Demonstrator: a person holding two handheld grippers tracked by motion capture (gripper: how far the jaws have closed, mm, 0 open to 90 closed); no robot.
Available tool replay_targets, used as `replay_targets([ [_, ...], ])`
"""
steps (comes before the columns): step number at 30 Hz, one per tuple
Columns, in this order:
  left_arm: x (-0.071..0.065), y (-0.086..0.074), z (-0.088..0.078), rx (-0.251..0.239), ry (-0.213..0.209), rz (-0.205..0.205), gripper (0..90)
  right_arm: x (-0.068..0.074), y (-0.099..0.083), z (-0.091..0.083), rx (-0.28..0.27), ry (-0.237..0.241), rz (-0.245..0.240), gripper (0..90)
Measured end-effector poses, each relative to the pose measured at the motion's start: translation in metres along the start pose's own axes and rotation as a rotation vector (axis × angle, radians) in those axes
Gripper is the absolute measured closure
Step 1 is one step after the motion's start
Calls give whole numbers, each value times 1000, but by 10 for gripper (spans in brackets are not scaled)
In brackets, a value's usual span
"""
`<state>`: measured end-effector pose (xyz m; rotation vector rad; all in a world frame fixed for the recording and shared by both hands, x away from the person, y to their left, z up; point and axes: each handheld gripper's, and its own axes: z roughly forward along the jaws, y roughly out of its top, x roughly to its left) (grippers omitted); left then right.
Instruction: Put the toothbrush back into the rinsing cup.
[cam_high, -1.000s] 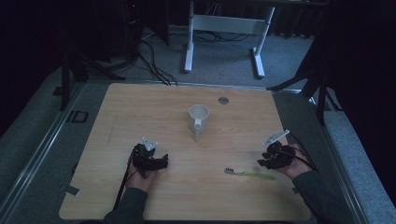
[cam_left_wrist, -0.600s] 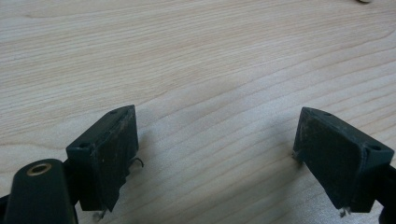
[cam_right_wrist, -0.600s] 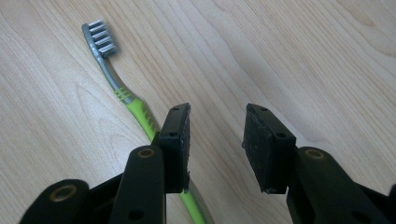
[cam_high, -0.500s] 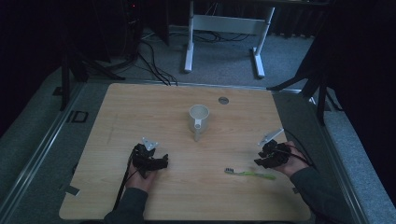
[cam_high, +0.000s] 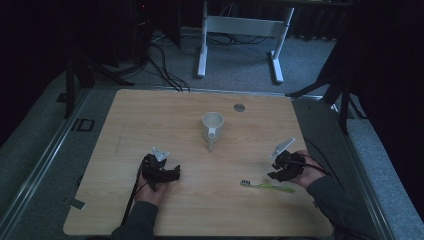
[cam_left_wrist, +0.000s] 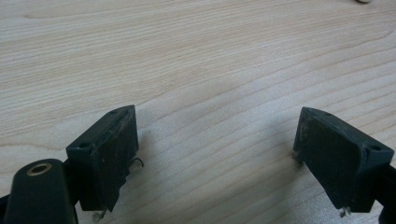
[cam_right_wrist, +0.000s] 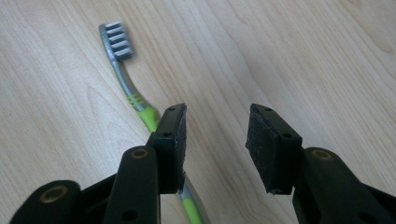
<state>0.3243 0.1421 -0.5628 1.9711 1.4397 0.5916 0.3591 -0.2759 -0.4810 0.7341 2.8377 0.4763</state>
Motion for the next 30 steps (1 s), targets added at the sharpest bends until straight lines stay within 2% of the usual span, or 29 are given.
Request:
replay_targets([
  [8, 0, 0, 0, 0, 0, -1, 143, 4, 7, 2, 39, 5, -56, 601],
  [18, 0, 0, 0, -1, -1, 1, 143, 2, 10, 4, 86, 38, -74, 637],
  [24, -1, 0, 0, -1, -2, 0, 143, 5, 14, 9, 123, 69, -104, 634],
  [30, -1, 0, 0, -1, -2, 1, 143, 6, 17, 10, 124, 75, -113, 633],
])
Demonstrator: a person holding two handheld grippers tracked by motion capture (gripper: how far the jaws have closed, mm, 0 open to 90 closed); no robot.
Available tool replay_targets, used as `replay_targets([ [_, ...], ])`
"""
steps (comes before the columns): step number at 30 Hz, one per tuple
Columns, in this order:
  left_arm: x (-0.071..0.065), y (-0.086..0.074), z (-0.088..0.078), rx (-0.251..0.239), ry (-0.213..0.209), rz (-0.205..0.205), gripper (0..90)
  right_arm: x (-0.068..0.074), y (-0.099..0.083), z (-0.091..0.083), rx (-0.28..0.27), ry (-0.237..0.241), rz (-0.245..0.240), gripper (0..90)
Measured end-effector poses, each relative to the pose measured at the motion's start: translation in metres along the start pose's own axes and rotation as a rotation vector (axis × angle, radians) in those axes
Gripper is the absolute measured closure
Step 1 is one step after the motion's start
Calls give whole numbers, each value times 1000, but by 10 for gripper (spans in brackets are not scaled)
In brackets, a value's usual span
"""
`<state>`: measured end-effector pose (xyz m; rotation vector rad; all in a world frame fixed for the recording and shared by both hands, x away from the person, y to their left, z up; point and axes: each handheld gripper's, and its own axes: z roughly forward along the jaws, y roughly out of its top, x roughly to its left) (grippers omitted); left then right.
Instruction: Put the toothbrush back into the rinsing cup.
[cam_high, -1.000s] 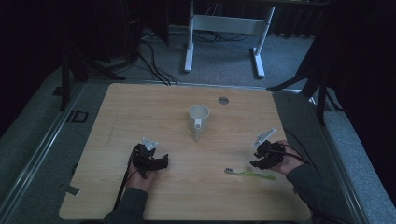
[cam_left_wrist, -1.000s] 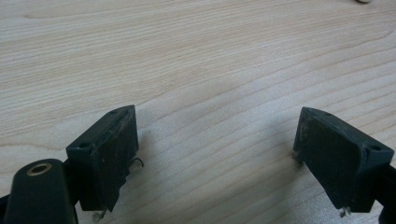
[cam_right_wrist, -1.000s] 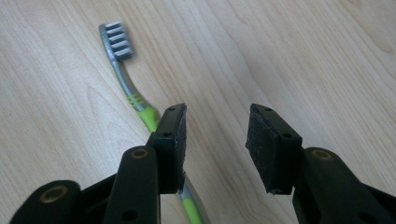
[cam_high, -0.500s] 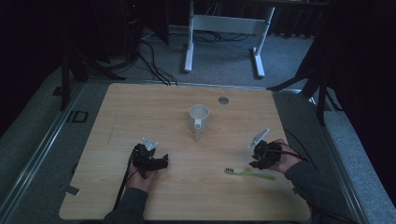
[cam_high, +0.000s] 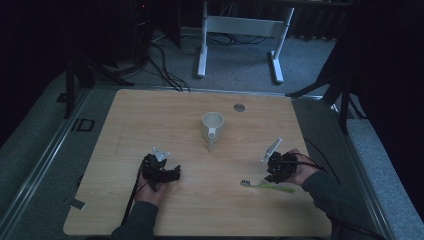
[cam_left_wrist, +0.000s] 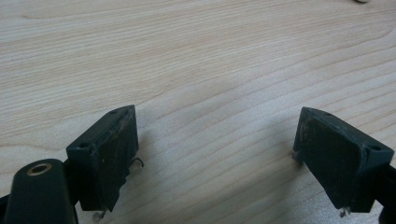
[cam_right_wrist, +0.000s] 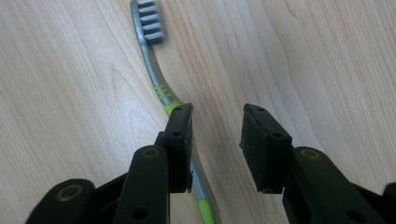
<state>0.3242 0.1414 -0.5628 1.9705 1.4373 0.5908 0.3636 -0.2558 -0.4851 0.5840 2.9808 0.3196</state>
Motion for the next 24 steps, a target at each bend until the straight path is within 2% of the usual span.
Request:
replay_targets([
  [7, -1, 0, 0, -1, -3, 0, 143, 0, 4, 0, 3, 0, -11, 634],
  [24, -1, 0, 0, 0, -3, 1, 143, 3, 11, 5, 62, 9, -59, 652],
])
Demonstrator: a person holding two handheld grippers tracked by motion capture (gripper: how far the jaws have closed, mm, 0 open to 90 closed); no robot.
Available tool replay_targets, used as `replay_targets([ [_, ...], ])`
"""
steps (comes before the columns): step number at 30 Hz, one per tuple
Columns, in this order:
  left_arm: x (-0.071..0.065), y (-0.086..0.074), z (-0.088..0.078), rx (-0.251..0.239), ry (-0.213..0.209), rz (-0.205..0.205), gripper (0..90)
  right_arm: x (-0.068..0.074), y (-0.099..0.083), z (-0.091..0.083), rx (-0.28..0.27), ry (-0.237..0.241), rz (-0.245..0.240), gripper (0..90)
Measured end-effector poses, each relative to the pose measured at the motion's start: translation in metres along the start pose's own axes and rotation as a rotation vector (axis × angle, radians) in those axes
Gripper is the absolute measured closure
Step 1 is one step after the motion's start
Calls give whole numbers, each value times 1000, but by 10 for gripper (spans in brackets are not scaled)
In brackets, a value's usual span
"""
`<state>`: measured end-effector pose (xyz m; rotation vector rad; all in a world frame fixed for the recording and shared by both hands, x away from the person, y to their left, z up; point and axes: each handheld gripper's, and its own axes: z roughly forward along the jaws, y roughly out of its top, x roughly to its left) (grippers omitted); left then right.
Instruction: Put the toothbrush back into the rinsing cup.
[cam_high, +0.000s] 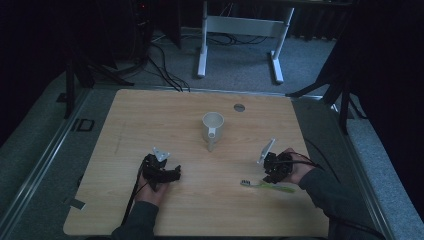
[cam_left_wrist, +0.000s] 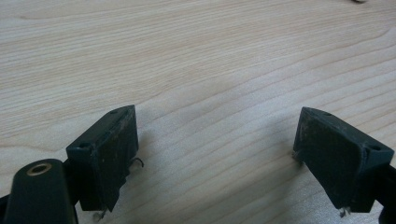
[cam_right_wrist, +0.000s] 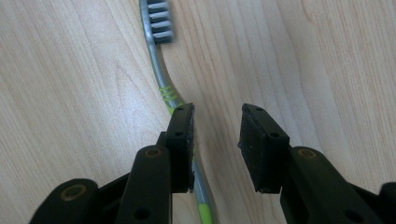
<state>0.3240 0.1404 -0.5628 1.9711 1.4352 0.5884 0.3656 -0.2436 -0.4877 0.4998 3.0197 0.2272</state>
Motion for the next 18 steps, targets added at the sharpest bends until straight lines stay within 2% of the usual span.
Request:
replay_targets([
  [3, 0, 0, 0, 0, 0, 1, 143, 0, 1, 0, 6, 4, -12, 656],
  [9, 0, 0, 0, 0, -1, 2, 143, 2, 2, 4, 59, -4, -37, 666],
  [18, -1, 0, 0, -1, -2, 1, 143, 4, 5, 7, 88, 4, -66, 675],
])
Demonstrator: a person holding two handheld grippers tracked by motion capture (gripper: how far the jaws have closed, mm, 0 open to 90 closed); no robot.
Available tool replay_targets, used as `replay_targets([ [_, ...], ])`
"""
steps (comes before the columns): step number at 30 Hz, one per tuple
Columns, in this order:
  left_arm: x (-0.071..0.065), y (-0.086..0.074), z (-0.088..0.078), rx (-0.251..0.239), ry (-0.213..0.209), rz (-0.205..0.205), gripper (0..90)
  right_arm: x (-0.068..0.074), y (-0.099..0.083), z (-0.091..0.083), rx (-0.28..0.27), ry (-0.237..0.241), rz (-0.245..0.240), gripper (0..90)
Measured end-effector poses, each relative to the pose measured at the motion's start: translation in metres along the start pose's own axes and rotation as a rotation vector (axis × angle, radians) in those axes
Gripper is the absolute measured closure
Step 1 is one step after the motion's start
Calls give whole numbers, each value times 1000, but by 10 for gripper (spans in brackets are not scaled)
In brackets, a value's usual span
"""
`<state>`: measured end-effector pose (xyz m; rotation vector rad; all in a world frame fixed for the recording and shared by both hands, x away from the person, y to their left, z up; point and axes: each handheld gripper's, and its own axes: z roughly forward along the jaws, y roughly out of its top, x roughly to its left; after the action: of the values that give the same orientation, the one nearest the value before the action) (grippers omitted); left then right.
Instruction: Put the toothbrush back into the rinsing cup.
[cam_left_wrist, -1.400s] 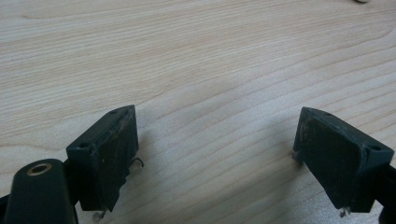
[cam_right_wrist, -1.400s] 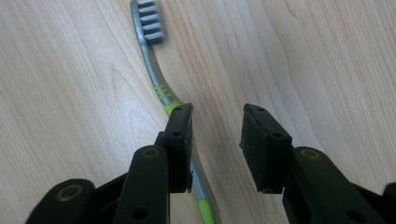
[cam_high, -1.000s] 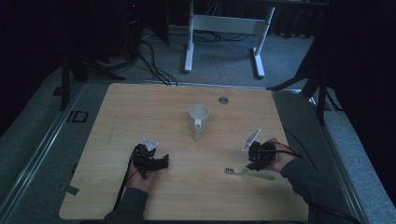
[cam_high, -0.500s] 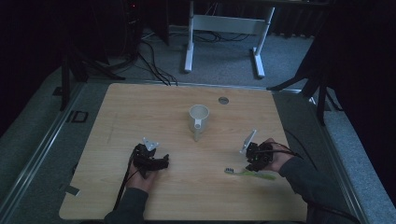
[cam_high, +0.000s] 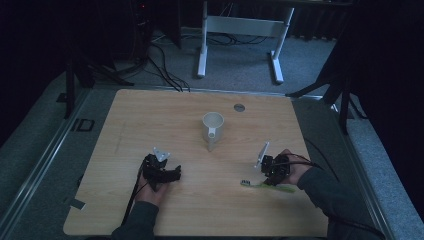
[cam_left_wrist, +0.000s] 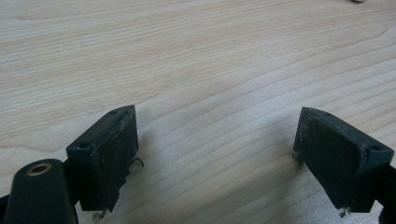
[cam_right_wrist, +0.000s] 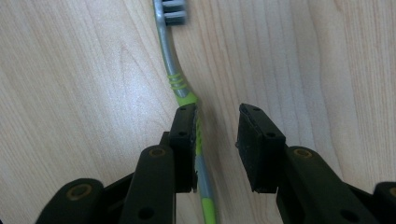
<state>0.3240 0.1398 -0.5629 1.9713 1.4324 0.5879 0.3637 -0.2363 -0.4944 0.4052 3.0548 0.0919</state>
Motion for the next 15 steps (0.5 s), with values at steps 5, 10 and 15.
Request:
replay_targets([
  [5, 0, 0, 0, 0, 0, -1, 143, 1, 1, 2, 13, 6, -11, 680],
  [10, 0, 0, 0, 1, -1, 1, 143, 2, 2, 3, 17, 15, -13, 680],
  [15, 0, 0, 0, 1, 0, 0, 143, 4, 2, 5, 28, 25, -25, 684],
])
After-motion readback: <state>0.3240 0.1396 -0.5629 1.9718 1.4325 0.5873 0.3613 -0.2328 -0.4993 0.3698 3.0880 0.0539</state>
